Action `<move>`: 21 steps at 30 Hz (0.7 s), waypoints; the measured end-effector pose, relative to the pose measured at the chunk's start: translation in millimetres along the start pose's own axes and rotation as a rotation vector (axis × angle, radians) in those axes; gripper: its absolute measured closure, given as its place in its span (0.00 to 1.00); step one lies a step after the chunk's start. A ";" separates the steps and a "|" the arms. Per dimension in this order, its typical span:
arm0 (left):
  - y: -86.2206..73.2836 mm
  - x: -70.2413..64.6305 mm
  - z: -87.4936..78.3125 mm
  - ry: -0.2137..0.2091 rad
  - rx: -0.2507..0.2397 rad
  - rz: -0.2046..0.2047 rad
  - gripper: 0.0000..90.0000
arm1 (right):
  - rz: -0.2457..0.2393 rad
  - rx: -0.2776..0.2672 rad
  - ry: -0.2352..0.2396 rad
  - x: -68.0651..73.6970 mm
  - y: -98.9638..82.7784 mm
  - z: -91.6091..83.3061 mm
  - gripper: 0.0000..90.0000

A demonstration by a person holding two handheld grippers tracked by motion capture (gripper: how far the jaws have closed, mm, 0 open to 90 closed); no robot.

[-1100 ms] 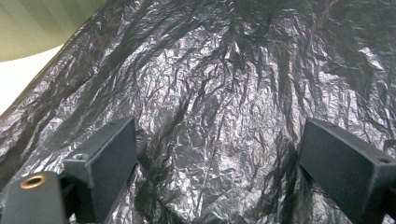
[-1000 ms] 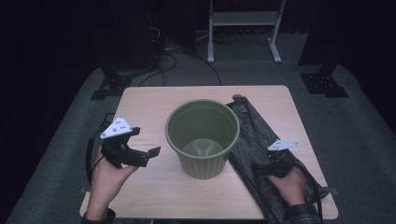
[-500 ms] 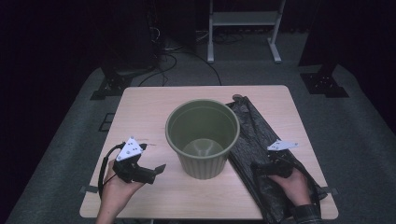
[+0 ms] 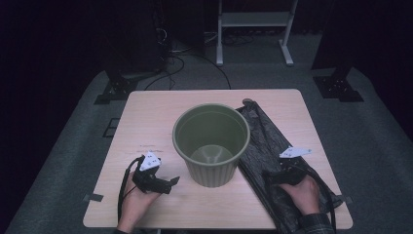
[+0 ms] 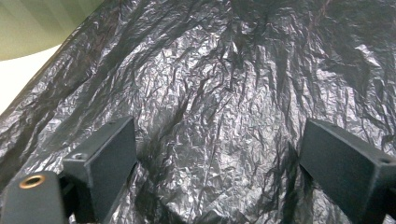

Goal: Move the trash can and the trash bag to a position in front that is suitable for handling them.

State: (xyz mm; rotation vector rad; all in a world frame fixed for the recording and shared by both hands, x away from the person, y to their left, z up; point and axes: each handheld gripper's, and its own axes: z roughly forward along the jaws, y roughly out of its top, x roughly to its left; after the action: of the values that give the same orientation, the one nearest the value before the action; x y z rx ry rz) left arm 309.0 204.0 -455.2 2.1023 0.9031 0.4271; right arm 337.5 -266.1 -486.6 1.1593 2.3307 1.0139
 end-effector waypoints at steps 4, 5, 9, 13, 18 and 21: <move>-2.4 -1.3 11.9 -0.012 0.031 0.008 0.00 | -0.001 0.000 0.001 -0.1 0.0 0.0 0.11; -2.8 -1.6 15.8 -0.010 0.048 0.016 0.00 | -0.001 0.000 0.001 -0.1 0.0 0.0 0.11; -5.2 -0.2 24.2 0.005 0.091 0.033 0.00 | -0.002 0.000 0.001 0.0 -0.1 -0.1 0.11; -7.8 0.1 29.6 0.015 0.114 0.042 0.00 | -0.002 0.000 0.001 0.0 -0.1 -0.1 0.11; -10.9 0.4 31.6 -0.003 0.088 0.028 0.00 | -0.002 0.000 0.001 0.1 -0.2 -0.2 0.12; -10.9 0.7 31.7 -0.006 0.090 0.027 0.00 | -0.001 0.000 0.001 0.1 -0.2 -0.3 0.12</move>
State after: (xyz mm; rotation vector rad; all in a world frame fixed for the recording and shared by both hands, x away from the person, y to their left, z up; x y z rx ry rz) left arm 322.3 192.2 -483.6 2.1984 0.9059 0.4004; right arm 337.2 -266.2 -486.6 1.1582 2.3316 1.0143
